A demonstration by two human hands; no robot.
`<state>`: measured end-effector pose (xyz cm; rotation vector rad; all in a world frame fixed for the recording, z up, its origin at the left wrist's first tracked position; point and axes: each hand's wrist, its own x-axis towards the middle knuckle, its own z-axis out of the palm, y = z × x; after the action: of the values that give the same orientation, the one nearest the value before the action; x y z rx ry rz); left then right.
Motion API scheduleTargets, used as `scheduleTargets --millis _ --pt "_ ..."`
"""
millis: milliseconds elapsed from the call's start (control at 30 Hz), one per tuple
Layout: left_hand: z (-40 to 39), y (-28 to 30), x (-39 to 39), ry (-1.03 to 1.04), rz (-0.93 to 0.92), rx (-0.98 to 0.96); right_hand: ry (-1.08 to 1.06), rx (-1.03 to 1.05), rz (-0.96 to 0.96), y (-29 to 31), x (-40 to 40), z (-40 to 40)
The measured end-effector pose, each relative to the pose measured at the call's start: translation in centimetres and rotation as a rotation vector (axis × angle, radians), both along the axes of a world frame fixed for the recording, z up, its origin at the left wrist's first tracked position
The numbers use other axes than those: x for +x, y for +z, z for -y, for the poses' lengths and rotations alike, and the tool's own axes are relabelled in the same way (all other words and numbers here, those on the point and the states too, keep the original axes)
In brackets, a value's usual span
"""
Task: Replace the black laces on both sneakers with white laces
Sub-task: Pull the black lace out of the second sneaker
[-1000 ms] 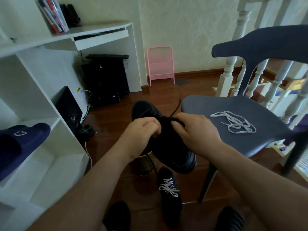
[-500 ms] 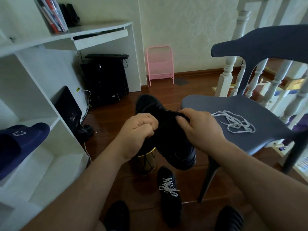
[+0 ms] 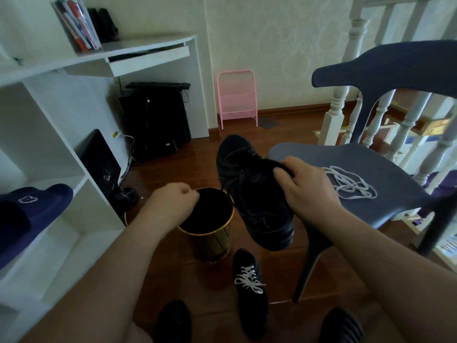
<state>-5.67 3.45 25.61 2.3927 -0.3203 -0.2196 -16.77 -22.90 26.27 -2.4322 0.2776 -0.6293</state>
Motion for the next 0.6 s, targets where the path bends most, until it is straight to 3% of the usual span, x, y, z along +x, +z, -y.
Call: scheduleTargets --millis 67,100,200,267,433,600 --pt "0.2 -0.4 -0.3 -0.009 -0.014 0.206 0.007 -0.003 0.012 0.0 0.0 -0.3" --pt "0.7 -0.4 -0.5 -0.001 0.037 0.172 0.006 0.002 0.015 0.0 0.1 -0.4" --pt "2.8 1.4 -3.0 -0.073 0.211 -0.220 -0.001 0.003 0.013 0.0 0.2 -0.8" --pt "3.9 1.9 -4.6 -0.152 0.229 -0.356 -0.002 -0.009 0.017 -0.1 0.3 -1.1" --pt "4.7 0.8 -4.9 -0.126 0.216 -0.027 0.026 -0.046 0.035 -0.4 0.2 -1.8" --pt "4.0 1.2 -2.9 0.063 0.396 -0.193 0.077 0.110 -0.024 -0.8 0.4 -3.1"
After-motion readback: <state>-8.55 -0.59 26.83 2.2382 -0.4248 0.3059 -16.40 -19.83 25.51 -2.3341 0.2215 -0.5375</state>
